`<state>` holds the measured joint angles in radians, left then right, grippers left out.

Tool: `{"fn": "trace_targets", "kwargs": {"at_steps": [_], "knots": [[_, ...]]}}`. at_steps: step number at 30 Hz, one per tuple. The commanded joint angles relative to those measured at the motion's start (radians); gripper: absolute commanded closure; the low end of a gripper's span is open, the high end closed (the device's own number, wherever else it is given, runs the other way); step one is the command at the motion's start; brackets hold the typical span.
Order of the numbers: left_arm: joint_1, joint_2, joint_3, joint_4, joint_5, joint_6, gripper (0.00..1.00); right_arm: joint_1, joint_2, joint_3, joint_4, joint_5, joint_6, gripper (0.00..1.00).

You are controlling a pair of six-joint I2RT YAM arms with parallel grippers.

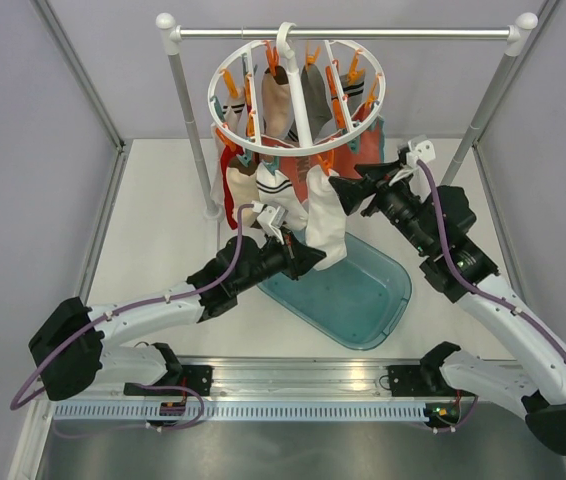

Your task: Remove the socks clipped to the hanger

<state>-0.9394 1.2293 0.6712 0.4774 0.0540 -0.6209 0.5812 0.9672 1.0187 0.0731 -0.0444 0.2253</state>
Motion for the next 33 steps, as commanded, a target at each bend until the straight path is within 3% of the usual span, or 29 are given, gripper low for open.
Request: {"fn": "trace_targets", "kwargs": {"at_steps": [1, 13, 30, 33], "knots": [[-0.01, 0.006, 0.039, 0.018, -0.019, 0.004, 0.98, 0.052, 0.039, 0.078, 0.016, 0.08, -0.069, 0.3], [-0.015, 0.007, 0.037, 0.017, -0.02, 0.006, 0.98, 0.178, 0.143, 0.179, 0.017, 0.273, -0.164, 0.26], [-0.025, 0.015, 0.036, 0.004, -0.037, 0.006, 0.98, 0.23, 0.179, 0.219, 0.09, 0.362, -0.205, 0.27], [-0.025, 0.015, 0.036, 0.003, -0.039, 0.004, 0.98, 0.23, 0.18, 0.221, 0.094, 0.371, -0.213, 0.3]]}}
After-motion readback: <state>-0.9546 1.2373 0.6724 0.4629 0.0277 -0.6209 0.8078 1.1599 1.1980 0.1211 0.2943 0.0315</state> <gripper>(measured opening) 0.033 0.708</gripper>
